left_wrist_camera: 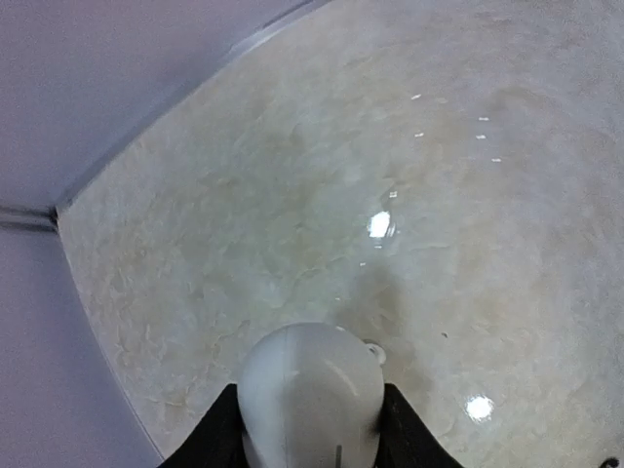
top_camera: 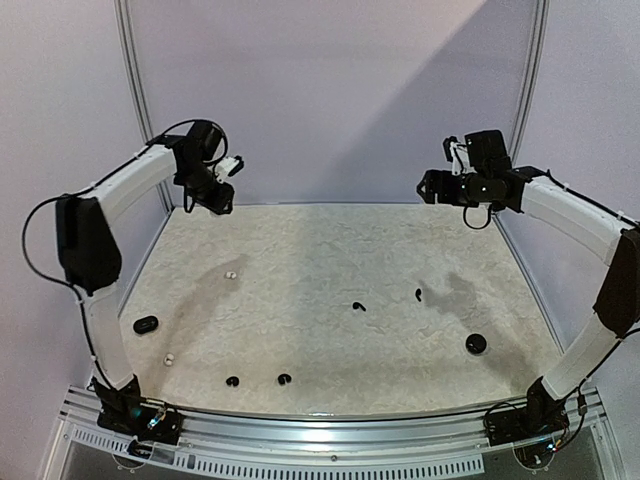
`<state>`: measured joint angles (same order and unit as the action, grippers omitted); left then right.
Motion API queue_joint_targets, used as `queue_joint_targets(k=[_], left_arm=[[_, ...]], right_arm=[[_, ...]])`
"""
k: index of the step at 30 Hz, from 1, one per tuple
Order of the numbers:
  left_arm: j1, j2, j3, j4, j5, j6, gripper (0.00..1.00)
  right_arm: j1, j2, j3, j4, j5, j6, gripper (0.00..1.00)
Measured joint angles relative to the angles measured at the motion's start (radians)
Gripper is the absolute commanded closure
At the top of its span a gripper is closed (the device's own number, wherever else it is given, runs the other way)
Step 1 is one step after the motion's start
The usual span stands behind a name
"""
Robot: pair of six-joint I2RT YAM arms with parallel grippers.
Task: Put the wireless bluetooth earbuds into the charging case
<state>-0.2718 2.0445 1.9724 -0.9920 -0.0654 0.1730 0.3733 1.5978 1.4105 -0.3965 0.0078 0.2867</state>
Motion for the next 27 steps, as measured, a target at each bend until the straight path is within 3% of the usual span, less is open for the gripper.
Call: queue_joint_targets(k=[5,10,17,27], left_arm=[[-0.242,-0.412,-0.24,-0.007,-0.062,0.303,1.0],[-0.4,-0.681,-0.513,0.087,-0.211,0.559,1.0],[-0.62,-0.812,-0.805,0.283,-0.265,0.793,1.0],[-0.677,-0.826,-0.848,0.488,-0.275,0.876,1.0]], right_arm=[[0.087,0.0,0.094,0.026,-0.182,0.002,0.14],[0.236,0.01,0.14,0.124,-0.343,0.012,0.18],[0.407,0.108,0.169,0.275,-0.535,0.057,0.24],[0.48,0.295,0.208,0.339,-0.687,0.139,0.35]])
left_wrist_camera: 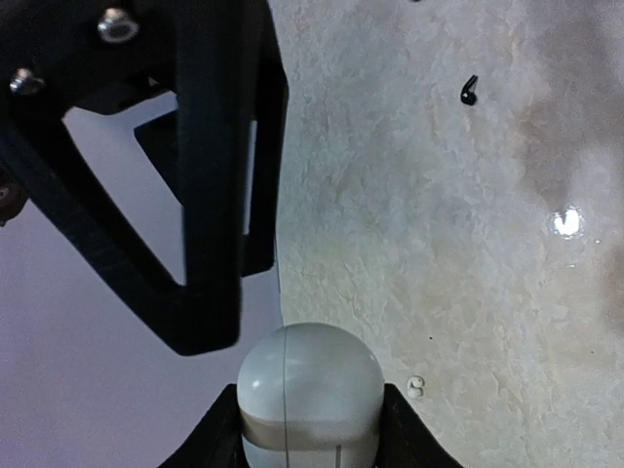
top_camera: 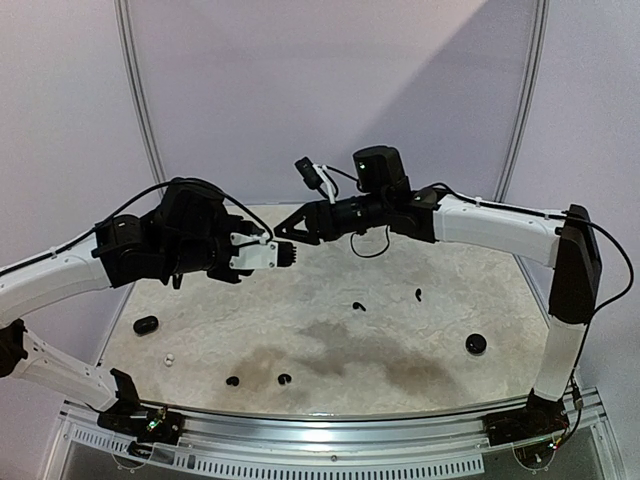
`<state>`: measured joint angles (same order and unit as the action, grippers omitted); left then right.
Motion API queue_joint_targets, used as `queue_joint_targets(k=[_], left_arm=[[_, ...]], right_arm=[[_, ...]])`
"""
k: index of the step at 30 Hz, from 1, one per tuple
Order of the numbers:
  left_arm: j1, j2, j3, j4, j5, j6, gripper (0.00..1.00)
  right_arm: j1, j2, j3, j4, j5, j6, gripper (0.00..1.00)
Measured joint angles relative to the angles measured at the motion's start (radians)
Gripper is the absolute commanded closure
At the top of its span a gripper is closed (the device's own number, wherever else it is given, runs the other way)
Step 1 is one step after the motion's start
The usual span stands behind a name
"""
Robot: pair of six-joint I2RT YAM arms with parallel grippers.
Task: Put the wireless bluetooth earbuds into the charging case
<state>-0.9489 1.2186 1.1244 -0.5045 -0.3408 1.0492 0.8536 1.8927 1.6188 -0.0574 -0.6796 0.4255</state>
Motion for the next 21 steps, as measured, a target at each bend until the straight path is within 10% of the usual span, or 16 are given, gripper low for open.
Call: queue_joint_targets(k=[17,21], left_arm=[[-0.002,0.024,-0.002,0.085,-0.029,0.018,1.0],[-0.002,0.033,-0.002,0.095,-0.035,0.017,1.0]], right_arm=[[0.028,0.097,0.111,-0.023,-0.102,-0.001,0.66],[0.029,0.109,0.122,-0.046,-0.109,-0.007,0.91]])
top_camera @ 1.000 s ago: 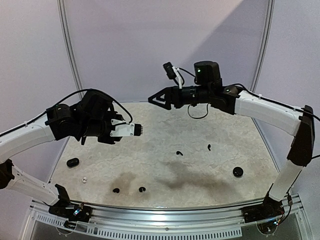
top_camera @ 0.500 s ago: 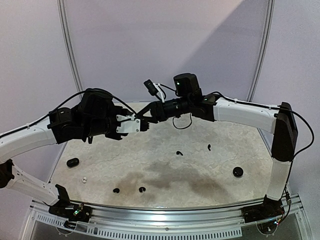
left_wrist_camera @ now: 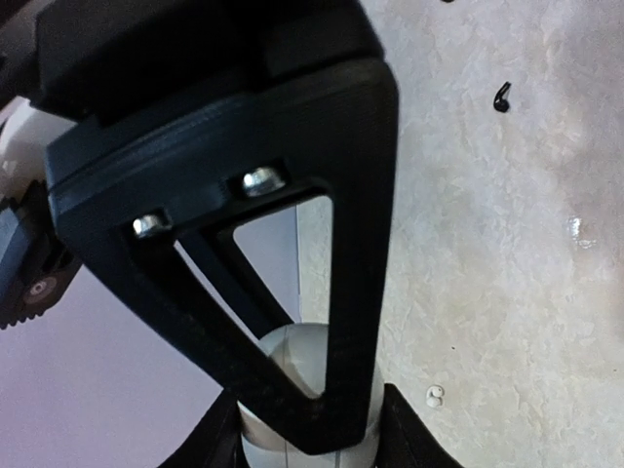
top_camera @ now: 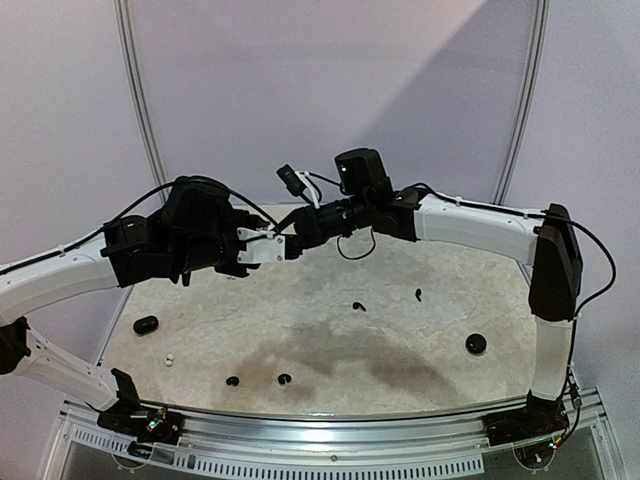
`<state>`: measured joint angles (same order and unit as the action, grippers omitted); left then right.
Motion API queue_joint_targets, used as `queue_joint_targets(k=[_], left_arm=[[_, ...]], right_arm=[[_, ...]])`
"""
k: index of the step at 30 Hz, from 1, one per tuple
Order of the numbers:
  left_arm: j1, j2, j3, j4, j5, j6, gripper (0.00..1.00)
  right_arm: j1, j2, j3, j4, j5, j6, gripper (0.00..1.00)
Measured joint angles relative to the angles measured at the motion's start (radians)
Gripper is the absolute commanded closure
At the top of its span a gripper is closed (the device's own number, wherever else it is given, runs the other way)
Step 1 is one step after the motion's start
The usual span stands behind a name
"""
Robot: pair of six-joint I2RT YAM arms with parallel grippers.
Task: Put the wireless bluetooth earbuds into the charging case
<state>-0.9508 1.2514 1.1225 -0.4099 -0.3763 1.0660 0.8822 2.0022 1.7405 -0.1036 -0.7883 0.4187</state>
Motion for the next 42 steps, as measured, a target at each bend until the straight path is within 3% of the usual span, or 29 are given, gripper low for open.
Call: queue_joint_targets(k=[1,3,5,7,8,12,15,19,21,24,28,32,36,42], left_arm=[[0.0,0.001,0.0,-0.002,-0.002,-0.005,1.0],[0.0,0.001,0.0,-0.004,-0.004,-0.009,0.96],[0.0,0.001,0.0,-0.003,-0.007,-0.012,0.63],[0.0,0.001,0.0,-0.004,-0.006,-0.019,0.12],[0.0,0.001,0.001,-0.006,-0.006,-0.021,0.02],[0.003,0.015,0.049,-0.093,0.006,-0.086,0.01],[0.058,0.065,0.183,-0.275,0.08,-0.198,0.01],[0.278,0.161,0.368,-0.547,0.226,-0.364,0.07],[0.381,0.193,0.367,-0.639,0.259,-0.419,0.13],[0.489,0.231,0.233,-0.746,0.269,-0.495,0.15],[0.517,0.255,0.009,-0.839,0.272,-0.568,0.2],[0.522,0.243,-0.134,-0.879,0.244,-0.597,0.18],[0.526,0.189,-0.247,-0.833,0.202,-0.51,0.12],[0.6,0.015,-0.391,-0.763,0.208,-0.207,0.01]], right_arm=[[0.0,0.002,0.002,0.0,0.001,-0.013,0.98],[0.0,0.003,0.003,-0.005,0.001,-0.028,1.0],[-0.001,0.003,0.006,-0.007,0.003,-0.034,1.0],[-0.001,0.003,0.007,-0.01,0.005,-0.035,1.0],[-0.001,0.003,0.007,-0.011,0.005,-0.036,1.0],[0.0,0.003,0.01,-0.038,0.021,-0.043,1.0],[-0.011,0.003,0.011,-0.07,0.062,-0.057,1.0],[-0.059,-0.001,-0.019,-0.074,0.143,-0.046,1.0],[-0.1,-0.01,-0.063,-0.075,0.199,-0.032,1.0],[-0.147,-0.015,-0.113,-0.089,0.28,-0.027,1.0],[-0.167,-0.016,-0.129,-0.116,0.34,-0.027,1.0],[-0.153,-0.024,-0.131,-0.117,0.352,-0.031,1.0],[-0.147,-0.03,-0.135,-0.117,0.357,-0.035,1.0],[-0.147,-0.033,-0.139,-0.119,0.357,-0.042,1.0]])
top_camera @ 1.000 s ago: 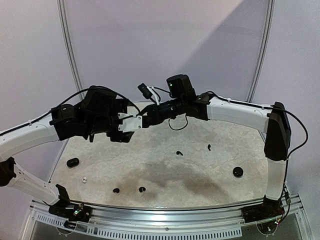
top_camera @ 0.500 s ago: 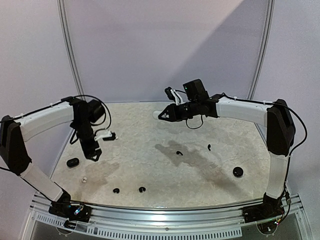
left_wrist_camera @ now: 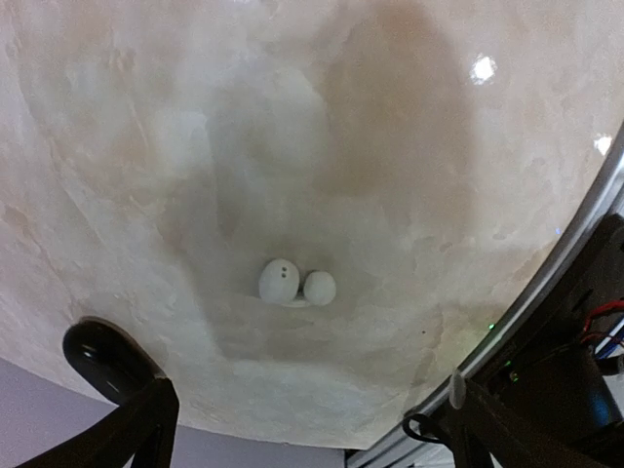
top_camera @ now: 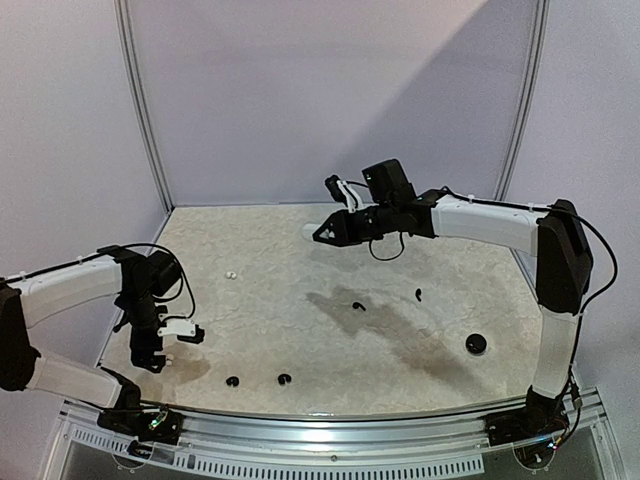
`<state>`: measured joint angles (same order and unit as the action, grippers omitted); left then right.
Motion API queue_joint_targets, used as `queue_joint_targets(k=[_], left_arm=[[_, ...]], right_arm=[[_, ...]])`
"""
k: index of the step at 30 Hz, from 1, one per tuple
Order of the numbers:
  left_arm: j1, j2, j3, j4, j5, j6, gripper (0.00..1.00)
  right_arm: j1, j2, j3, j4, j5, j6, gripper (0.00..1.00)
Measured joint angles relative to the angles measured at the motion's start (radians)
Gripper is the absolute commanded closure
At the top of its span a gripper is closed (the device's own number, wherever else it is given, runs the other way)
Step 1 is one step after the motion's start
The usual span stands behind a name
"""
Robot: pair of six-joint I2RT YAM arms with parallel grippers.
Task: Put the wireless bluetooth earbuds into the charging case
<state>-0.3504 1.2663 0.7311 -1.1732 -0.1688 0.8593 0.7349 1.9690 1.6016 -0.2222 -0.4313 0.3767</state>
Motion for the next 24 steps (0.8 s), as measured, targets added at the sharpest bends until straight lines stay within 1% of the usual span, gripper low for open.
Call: queue_joint_targets(k=[2,4,8,11,13,15,17,19,21,24], left_arm=[[0.032,-0.029,-0.002,0.018,0.023,0.095,0.01],[0.051,-0.022,-0.003,0.038,0.052,0.177,0.01],[0.066,-0.018,-0.025,0.086,0.121,0.309,0.03],[0.068,-0.072,-0.102,0.153,0.167,0.422,0.06],[0.069,-0.118,-0.158,0.194,0.18,0.476,0.08],[0.071,-0.139,-0.188,0.201,0.177,0.547,0.11],[0.075,-0.129,-0.19,0.202,0.176,0.59,0.15],[0.077,-0.103,-0.187,0.21,0.175,0.604,0.17],[0.082,-0.06,-0.176,0.222,0.173,0.6,0.2],[0.094,0.013,-0.139,0.231,0.172,0.578,0.28]], right_arm=[[0.0,0.0,-0.001,-0.001,0.0,0.0,1.0],[0.0,0.0,-0.005,0.0,0.0,-0.002,1.0],[0.0,-0.001,-0.031,0.003,0.0,-0.004,1.0],[0.0,-0.002,-0.055,0.002,0.003,-0.012,1.0],[0.0,-0.007,-0.072,0.001,0.004,-0.019,1.0],[0.0,-0.018,-0.089,0.0,0.005,-0.026,1.0],[0.0,-0.031,-0.099,-0.001,0.006,-0.037,1.0],[0.0,-0.04,-0.101,-0.001,0.005,-0.046,1.0],[0.0,-0.048,-0.102,0.0,0.003,-0.054,1.0],[0.0,-0.051,-0.102,0.002,0.002,-0.066,1.0]])
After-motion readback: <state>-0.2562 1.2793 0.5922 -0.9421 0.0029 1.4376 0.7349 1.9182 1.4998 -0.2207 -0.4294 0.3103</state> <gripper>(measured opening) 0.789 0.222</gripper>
